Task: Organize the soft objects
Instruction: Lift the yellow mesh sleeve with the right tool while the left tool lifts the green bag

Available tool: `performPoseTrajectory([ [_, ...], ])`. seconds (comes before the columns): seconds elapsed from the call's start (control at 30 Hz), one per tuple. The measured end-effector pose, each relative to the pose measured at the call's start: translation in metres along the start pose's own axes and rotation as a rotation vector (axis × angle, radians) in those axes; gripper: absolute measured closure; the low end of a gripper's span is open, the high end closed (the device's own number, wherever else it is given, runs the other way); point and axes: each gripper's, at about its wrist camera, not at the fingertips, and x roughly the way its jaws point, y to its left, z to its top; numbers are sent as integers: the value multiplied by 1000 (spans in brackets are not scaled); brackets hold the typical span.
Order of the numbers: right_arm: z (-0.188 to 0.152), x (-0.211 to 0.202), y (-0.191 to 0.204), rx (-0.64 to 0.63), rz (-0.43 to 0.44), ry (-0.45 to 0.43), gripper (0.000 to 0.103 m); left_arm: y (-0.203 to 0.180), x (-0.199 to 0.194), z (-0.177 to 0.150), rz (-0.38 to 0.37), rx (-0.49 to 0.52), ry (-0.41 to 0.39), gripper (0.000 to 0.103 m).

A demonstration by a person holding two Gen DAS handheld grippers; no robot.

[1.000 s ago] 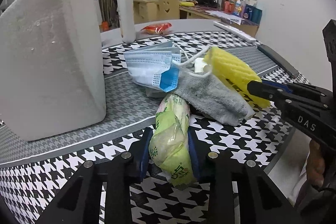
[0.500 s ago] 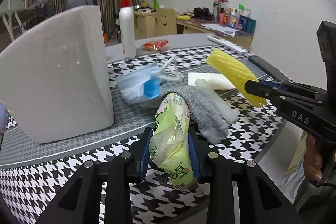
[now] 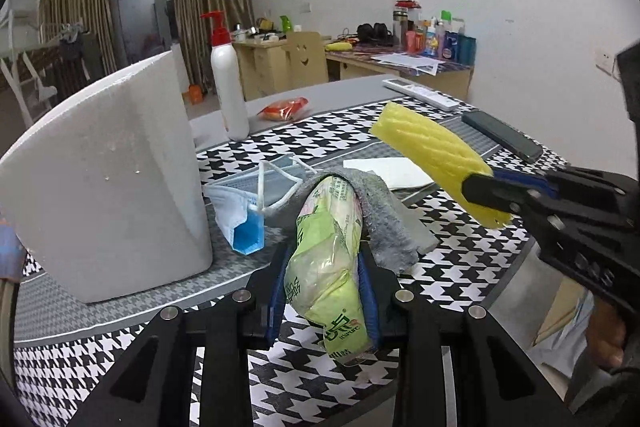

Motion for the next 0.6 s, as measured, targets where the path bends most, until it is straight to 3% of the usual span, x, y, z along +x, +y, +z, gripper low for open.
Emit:
performPoseTrajectory([
  [0.37, -10, -6, 21, -66, 87, 8, 89, 2, 4, 7, 7, -14, -6, 69],
  [0.6, -11, 10, 20, -44, 70, 47, 89, -8, -4, 4, -54, 32, -9, 69],
])
